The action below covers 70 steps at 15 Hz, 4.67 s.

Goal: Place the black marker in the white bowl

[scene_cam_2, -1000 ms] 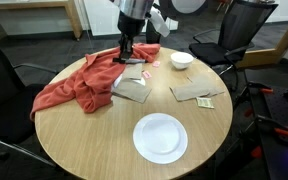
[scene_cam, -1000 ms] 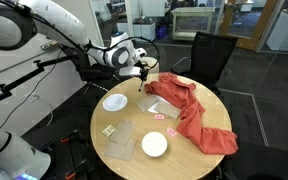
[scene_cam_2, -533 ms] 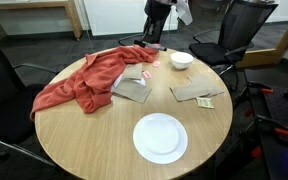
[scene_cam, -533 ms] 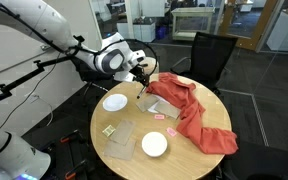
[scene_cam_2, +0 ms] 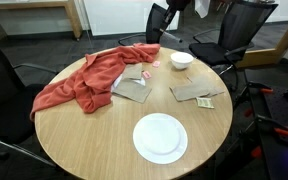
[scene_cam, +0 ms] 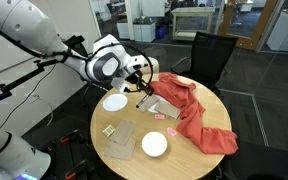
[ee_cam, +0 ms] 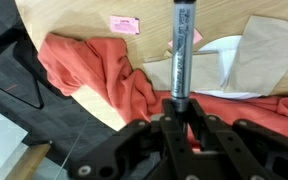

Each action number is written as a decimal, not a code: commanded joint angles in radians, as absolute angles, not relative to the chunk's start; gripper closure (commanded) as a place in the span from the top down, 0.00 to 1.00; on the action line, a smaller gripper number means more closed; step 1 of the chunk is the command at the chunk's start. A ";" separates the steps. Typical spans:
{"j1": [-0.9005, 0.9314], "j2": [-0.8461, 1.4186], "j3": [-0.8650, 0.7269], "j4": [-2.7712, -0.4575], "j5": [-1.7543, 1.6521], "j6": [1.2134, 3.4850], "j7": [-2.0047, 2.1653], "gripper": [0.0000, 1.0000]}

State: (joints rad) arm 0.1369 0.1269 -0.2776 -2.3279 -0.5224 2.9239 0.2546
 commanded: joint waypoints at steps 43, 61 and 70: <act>-0.112 0.225 -0.175 -2.298 -1.484 2.473 1.975 0.20; -0.125 0.383 -0.150 -2.175 -1.600 2.447 2.317 0.05; -0.130 0.475 -0.134 -2.108 -1.582 2.436 2.310 0.05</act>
State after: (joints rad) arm -0.1140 0.4508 -0.1623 -2.1355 -1.5799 2.4664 2.2880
